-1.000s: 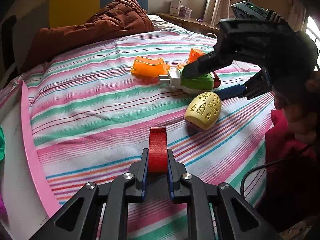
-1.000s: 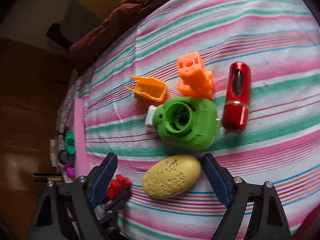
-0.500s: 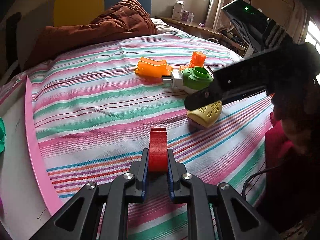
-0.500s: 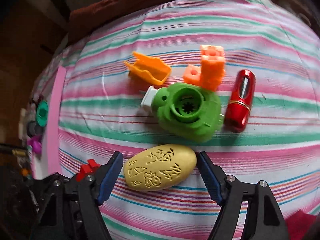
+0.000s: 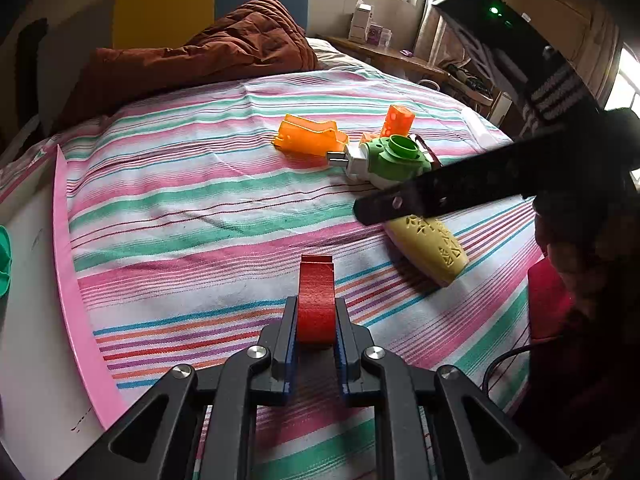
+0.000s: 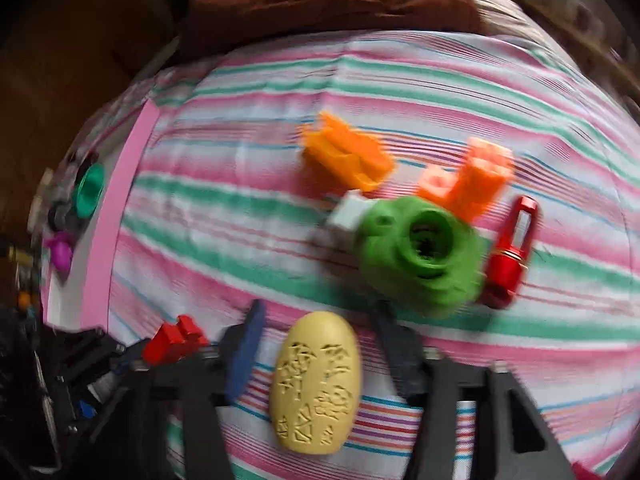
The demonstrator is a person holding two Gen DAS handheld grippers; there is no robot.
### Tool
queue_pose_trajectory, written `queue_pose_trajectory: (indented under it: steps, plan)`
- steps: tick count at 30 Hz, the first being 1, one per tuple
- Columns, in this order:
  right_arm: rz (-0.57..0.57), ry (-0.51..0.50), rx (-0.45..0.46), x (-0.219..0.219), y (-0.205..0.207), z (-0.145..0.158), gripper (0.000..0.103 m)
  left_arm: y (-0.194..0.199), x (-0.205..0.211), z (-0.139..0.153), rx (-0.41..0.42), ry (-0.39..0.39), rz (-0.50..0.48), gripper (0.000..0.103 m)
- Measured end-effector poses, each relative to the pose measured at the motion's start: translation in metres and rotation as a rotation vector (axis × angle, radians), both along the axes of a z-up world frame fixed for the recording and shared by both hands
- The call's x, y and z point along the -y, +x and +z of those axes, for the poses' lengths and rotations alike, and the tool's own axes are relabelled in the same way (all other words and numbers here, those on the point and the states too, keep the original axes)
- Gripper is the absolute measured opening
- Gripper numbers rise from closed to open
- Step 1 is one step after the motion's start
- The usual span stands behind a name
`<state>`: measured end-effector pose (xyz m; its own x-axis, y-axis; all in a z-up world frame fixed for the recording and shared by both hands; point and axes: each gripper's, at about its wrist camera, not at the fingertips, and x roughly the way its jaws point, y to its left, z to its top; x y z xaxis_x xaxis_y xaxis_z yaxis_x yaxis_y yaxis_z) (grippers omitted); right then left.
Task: Organize rigid objects
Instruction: 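Grasp the patterned egg with the right gripper while the left gripper holds the red block, then carry the red block to the tray beside the funnel and release it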
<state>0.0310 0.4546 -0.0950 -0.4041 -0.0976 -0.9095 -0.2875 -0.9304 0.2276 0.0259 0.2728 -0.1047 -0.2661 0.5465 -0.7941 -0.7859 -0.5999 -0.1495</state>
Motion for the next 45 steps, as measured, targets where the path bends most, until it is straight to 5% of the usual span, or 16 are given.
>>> queue_pose_trajectory:
  steps: [8, 10, 12, 15, 25, 36, 45]
  plan:
    - [0.035, -0.006, 0.028, 0.014, -0.002, 0.001, 0.067, 0.000, 0.001, 0.000, -0.004, -0.001, -0.001, 0.015]
    - [0.084, 0.018, 0.046, 0.025, -0.003, -0.001, 0.046, 0.000, 0.001, -0.001, -0.005, -0.001, 0.000, 0.015]
    - [0.129, 0.094, 0.070, 0.038, -0.004, -0.005, 0.043, 0.000, 0.001, -0.001, -0.003, 0.001, 0.001, 0.015]
    - [0.180, 0.184, 0.066, 0.053, -0.006, -0.006, 0.042, 0.001, 0.000, -0.001, -0.009, -0.002, 0.002, 0.015]
    - [0.194, 0.190, 0.051, 0.052, -0.009, -0.012, 0.044, 0.004, -0.002, 0.003, -0.017, -0.016, 0.013, 0.014]
    - [0.207, 0.216, 0.020, 0.052, 0.001, -0.011, 0.044, 0.008, 0.017, 0.043, -0.045, 0.071, 0.032, 0.014]
    - [0.214, 0.244, 0.018, 0.063, -0.009, -0.014, 0.043, -0.008, 0.062, 0.076, -0.073, 0.092, 0.170, 0.014]
